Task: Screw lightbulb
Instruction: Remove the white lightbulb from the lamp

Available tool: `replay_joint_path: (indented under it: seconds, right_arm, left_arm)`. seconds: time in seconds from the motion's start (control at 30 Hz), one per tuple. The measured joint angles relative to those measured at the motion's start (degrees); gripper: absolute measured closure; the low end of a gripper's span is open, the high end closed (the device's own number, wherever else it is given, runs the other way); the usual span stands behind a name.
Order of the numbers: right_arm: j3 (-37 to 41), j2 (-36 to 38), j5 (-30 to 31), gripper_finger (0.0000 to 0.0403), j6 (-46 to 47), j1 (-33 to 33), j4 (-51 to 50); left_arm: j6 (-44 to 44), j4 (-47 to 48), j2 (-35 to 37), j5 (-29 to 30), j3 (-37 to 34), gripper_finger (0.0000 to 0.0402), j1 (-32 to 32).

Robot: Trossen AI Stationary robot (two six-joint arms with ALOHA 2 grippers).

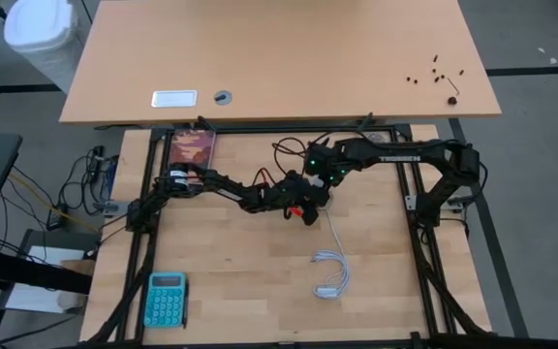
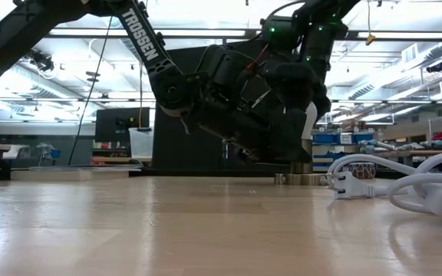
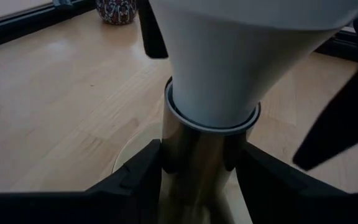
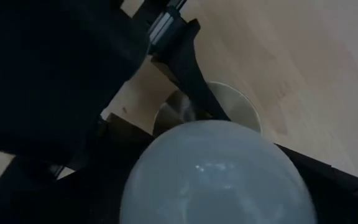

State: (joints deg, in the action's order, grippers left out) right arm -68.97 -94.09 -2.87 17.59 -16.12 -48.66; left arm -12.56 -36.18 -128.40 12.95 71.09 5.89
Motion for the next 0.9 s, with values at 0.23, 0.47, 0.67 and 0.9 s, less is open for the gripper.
replay_joint_path:
  seconds: [0.23, 0.47, 0.67, 0.9]
  right_arm:
    - [1.1, -0.4, -0.4, 0.0086, -3.0, -0.5, 1.5]
    - [1.8, -0.3, -2.3, 0.0117, -7.2, -1.7, 1.6]
    - [1.9, -0.3, -4.1, 0.0155, -8.7, -2.5, 1.7]
    - [1.9, -0.3, -3.8, 0.0144, -8.8, -2.5, 2.6]
  left_arm:
    - [-0.1, 0.1, 0.0, 0.2, 0.0, 0.0215, 0.0]
    - [-0.2, 0.1, 0.0, 0.3, 0.0, 0.0215, 0.0]
    - [-0.1, 0.1, 0.0, 0.3, 0.0, 0.0215, 0.0]
    - [0.0, 0.2, 0.0, 0.3, 0.0, 0.0215, 0.0]
